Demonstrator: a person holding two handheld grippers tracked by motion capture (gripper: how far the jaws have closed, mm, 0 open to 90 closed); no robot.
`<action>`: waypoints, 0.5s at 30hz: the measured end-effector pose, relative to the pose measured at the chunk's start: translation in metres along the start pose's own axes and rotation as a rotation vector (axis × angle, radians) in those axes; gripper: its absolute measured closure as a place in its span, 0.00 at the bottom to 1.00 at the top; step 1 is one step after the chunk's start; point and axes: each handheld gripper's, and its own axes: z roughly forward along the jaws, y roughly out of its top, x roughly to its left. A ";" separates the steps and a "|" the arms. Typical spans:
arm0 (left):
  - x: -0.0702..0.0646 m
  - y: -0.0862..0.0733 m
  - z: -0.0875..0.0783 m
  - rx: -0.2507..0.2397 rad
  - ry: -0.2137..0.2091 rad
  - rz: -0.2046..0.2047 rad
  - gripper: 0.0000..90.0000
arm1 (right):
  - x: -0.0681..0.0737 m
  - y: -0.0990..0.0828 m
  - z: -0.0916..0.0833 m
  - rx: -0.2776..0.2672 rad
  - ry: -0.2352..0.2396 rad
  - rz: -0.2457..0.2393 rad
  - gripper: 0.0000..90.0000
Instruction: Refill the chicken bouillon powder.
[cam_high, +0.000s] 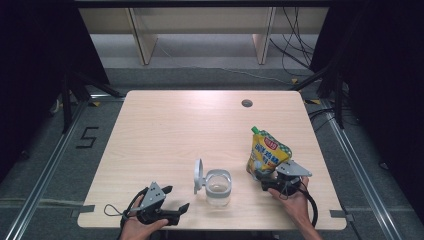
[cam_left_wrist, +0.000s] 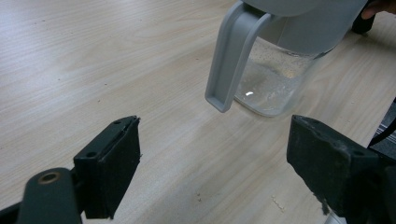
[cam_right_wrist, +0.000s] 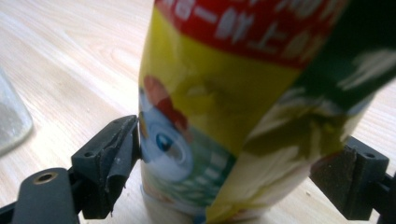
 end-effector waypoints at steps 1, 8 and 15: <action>0.000 0.000 0.000 0.001 -0.002 0.001 0.19 | 0.000 0.000 0.001 -0.006 0.000 -0.001 0.18; -0.001 0.000 0.001 -0.004 -0.002 -0.012 0.19 | -0.003 0.002 0.006 -0.066 0.010 0.018 0.18; -0.001 0.000 0.001 0.000 -0.005 -0.011 0.19 | -0.005 0.003 0.009 -0.076 0.017 0.034 0.18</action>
